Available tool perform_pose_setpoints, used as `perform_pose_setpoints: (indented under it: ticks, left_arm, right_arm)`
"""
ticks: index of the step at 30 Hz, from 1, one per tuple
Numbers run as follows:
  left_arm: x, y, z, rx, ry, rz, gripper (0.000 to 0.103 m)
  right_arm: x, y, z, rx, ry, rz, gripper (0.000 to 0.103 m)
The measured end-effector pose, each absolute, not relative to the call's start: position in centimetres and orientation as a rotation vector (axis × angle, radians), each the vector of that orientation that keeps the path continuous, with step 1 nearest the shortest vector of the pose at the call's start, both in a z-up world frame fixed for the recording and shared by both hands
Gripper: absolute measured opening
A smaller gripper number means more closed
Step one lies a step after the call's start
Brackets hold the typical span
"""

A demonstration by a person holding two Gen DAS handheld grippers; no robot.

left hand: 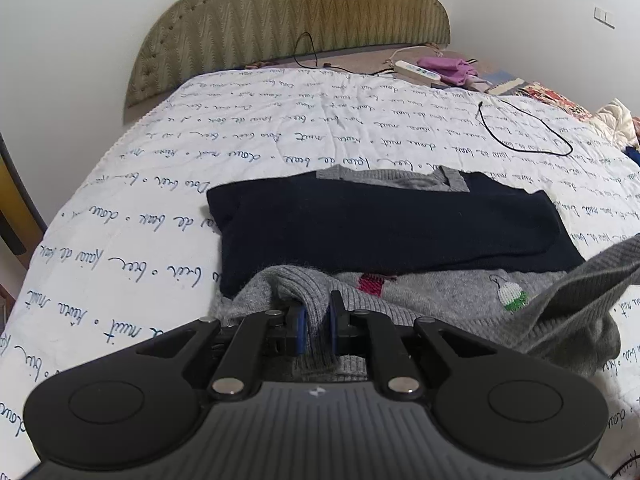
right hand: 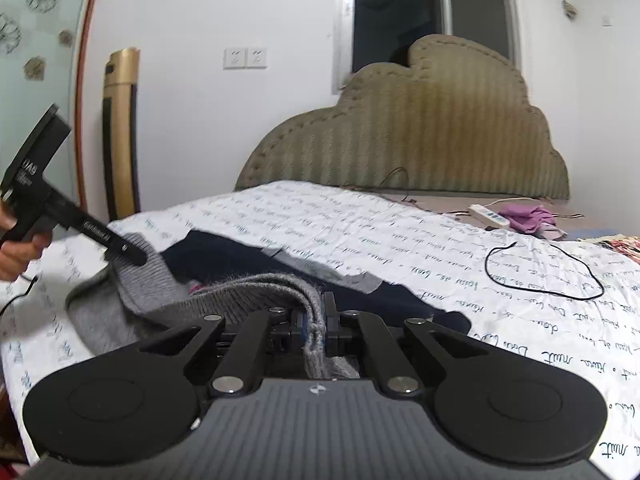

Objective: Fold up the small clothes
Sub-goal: 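Carry the hem over the navy sleeves toward the collar with both tools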

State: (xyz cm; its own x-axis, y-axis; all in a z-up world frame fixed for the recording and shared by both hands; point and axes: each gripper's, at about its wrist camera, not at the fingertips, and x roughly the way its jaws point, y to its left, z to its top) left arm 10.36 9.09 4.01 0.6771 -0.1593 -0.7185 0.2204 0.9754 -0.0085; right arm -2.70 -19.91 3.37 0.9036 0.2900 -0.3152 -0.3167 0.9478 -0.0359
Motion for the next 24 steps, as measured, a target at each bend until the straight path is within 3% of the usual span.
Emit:
perform_pose_setpoints:
  ticks: [14, 24]
  left_arm:
    - [12.6, 9.3, 8.2, 0.065, 0.707, -0.182, 0.011]
    - [18.4, 8.1, 7.5, 0.094, 0.732, -0.148, 0.01]
  right_arm:
    - [-0.2, -21.1, 5.4, -0.044, 0.256, 0.229, 0.007]
    - [5.7, -22.5, 4.7, -0.014, 0.3, 0.169, 0.007]
